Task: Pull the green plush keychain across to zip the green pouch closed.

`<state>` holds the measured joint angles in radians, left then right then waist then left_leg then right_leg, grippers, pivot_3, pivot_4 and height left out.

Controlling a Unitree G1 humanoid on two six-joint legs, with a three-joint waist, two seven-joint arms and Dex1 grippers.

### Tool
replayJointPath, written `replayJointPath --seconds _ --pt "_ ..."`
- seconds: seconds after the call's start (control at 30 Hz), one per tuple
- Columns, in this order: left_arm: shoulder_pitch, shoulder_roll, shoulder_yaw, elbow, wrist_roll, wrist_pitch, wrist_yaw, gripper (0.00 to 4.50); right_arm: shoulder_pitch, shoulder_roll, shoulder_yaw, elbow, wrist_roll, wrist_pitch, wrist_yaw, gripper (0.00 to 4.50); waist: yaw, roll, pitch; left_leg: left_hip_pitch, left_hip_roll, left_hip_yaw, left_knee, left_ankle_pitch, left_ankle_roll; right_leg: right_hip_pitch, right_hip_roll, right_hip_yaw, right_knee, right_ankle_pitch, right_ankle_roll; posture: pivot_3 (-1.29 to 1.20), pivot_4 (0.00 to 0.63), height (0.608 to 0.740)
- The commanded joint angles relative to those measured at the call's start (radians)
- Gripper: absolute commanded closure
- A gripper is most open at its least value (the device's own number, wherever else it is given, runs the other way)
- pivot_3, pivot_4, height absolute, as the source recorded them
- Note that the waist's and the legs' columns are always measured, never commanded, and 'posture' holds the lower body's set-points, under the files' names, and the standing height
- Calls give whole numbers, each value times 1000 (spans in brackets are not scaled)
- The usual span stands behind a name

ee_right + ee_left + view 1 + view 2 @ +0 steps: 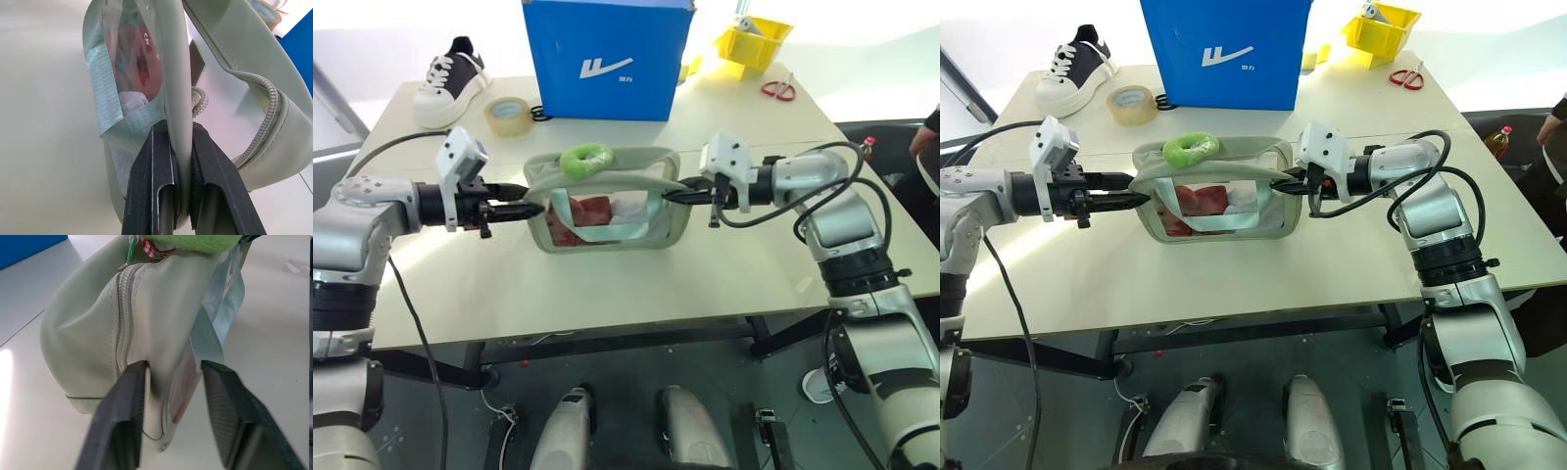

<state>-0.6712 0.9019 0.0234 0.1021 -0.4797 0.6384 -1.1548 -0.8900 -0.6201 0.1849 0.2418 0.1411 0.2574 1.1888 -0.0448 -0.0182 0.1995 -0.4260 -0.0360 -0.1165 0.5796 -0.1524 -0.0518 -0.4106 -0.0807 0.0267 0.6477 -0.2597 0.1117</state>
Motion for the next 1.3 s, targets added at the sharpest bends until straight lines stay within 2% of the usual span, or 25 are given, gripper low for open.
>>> replayJointPath --seconds 0.03,0.17,0.2,0.23,0.33,0.43,0.6,0.77,0.9,1.07,1.2,1.3 --pt "-13 6 17 -2 15 -36 -12 4437 -17 -5 -25 -45 14 5 -5 4500 0 0 0 0 0 0 0 0 0 0 0 0 0 0 0 0 150 740" --pt "10 12 16 7 34 -62 -25 4437 -17 2 -32 -60 34 41 -5 4500 0 0 0 0 0 0 0 0 0 0 0 0 0 0 0 0 150 740" --pt "12 13 16 15 43 -74 -25 4500 -18 -4 -34 -63 38 49 2 3680 0 0 0 0 0 0 0 0 0 0 0 0 0 0 0 0 150 740" --pt "11 13 16 25 51 -84 -25 4500 -25 -11 -36 -58 37 48 5 3372 0 0 0 0 0 0 0 0 0 0 0 0 0 0 0 0 150 740" --pt "8 13 17 48 66 -110 -27 4500 -84 -19 -54 -34 54 69 13 1952 -1 0 0 0 0 0 0 0 0 0 0 0 0 0 0 0 150 740" --pt "8 12 17 59 72 -123 -32 4500 -173 41 -92 -33 117 139 -25 1952 -6 1 0 0 0 0 0 0 0 0 0 0 0 0 0 0 150 740" --pt "16 15 15 49 73 -129 -40 4500 -191 153 -50 -133 140 169 -64 1952 -6 0 0 1 1 -1 -2 0 0 0 1 0 1 0 0 0 150 740" --pt "13 12 12 42 75 -124 -43 4500 -231 259 15 -44 61 44 -118 1952 -2 0 0 1 0 0 -1 0 0 0 0 0 1 0 0 0 150 740" --pt "7 8 6 34 73 -112 -47 4500 -276 336 54 110 -7 -65 -163 1952 -3 0 0 1 0 0 -1 0 0 -1 0 0 1 0 0 0 150 740" --pt "8 8 6 19 72 -104 -44 4500 -285 365 93 214 -72 -169 -159 1952 -3 0 0 1 0 0 -1 0 0 -1 0 0 1 0 0 0 150 740" --pt "12 10 12 7 70 -95 -40 4500 -275 353 95 213 -70 -184 -111 1952 -3 0 0 1 0 0 -1 0 0 -1 1 0 1 0 0 0 150 740" --pt "16 10 15 -2 68 -88 -34 4500 -279 349 83 214 -73 -176 -110 2835 -3 0 0 1 0 0 -1 0 0 -1 1 0 1 0 0 0 150 740"
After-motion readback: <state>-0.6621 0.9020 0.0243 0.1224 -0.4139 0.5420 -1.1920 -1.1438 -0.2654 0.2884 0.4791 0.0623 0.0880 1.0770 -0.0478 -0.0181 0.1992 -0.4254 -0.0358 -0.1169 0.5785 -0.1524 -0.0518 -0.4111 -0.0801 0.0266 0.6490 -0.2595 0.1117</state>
